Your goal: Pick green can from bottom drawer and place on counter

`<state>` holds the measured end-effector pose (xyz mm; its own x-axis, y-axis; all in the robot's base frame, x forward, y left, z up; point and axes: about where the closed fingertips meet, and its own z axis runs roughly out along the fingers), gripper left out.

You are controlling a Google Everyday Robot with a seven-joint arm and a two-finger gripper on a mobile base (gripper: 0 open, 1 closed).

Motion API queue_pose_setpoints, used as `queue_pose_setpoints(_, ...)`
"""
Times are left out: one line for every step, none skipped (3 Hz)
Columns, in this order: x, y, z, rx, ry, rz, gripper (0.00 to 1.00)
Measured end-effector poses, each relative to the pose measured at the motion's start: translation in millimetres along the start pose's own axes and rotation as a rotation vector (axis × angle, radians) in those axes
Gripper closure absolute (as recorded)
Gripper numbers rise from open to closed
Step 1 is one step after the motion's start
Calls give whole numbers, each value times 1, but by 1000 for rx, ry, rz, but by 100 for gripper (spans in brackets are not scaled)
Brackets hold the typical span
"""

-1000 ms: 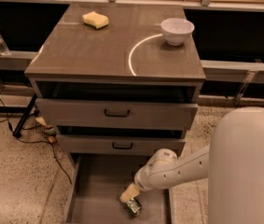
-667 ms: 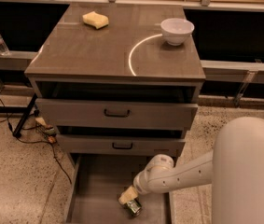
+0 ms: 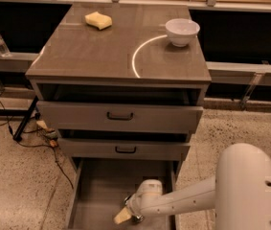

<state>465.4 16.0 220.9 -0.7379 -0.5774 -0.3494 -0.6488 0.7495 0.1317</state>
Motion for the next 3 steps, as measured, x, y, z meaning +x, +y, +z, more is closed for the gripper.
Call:
queue_pose_setpoints(1, 14, 29, 12, 2, 3, 0)
queue_pose_setpoints(-1, 17, 60, 34, 18, 21, 0)
queue_pose_setpoints(-8, 8, 90, 73, 37, 43, 0)
